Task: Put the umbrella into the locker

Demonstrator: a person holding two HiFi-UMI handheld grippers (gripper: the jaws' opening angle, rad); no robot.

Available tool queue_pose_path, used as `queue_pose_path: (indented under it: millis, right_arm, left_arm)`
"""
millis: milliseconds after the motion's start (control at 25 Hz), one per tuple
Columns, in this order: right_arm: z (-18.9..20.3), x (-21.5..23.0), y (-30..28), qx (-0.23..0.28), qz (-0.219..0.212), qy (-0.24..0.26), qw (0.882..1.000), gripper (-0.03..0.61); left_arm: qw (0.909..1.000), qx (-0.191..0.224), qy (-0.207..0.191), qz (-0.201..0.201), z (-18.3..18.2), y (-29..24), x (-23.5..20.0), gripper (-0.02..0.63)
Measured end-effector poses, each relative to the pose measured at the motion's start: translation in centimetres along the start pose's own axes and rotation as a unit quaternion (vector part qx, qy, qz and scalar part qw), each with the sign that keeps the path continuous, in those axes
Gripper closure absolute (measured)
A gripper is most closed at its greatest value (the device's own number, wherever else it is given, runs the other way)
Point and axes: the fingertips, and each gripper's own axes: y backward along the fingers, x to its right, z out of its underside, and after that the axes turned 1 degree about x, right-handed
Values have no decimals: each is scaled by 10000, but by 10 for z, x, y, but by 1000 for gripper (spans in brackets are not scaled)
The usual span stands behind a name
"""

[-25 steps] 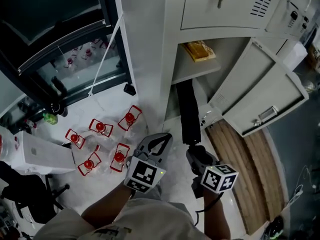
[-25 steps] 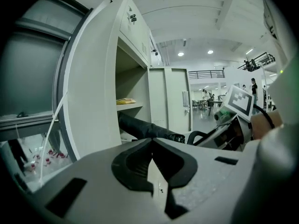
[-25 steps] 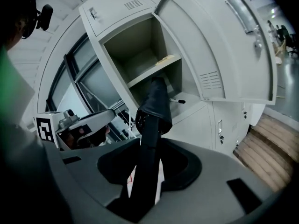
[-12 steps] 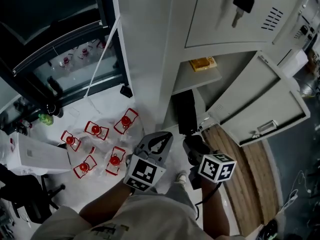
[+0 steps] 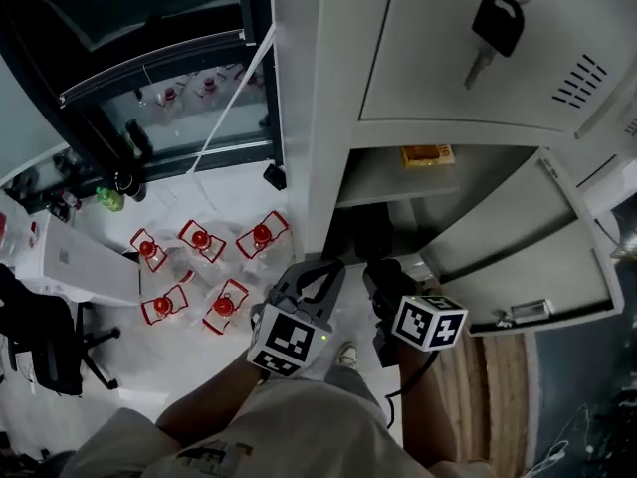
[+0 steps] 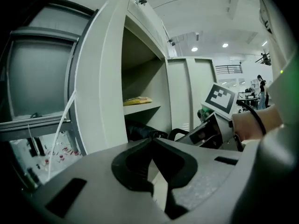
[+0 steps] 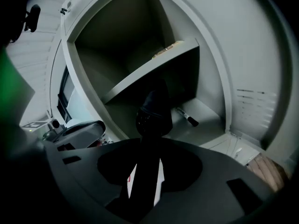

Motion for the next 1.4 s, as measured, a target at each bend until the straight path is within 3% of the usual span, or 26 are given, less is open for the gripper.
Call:
queue_pose_path:
  millis: [600, 880, 1400]
  right_arm:
    - [-30, 24, -47, -570, -656, 480, 9951, 442]
    - [-34, 31, -73, -691, -728, 549, 9934, 442]
    - [-32, 41, -106, -910, -444, 657, 9927, 439]
  left_arm:
    - [9939, -179, 266, -1054, -3, -33, 2, 604]
    - [9929, -129, 287, -1145, -9, -39, 8, 605]
    - [9923, -174, 487, -1124, -3, -44, 9, 605]
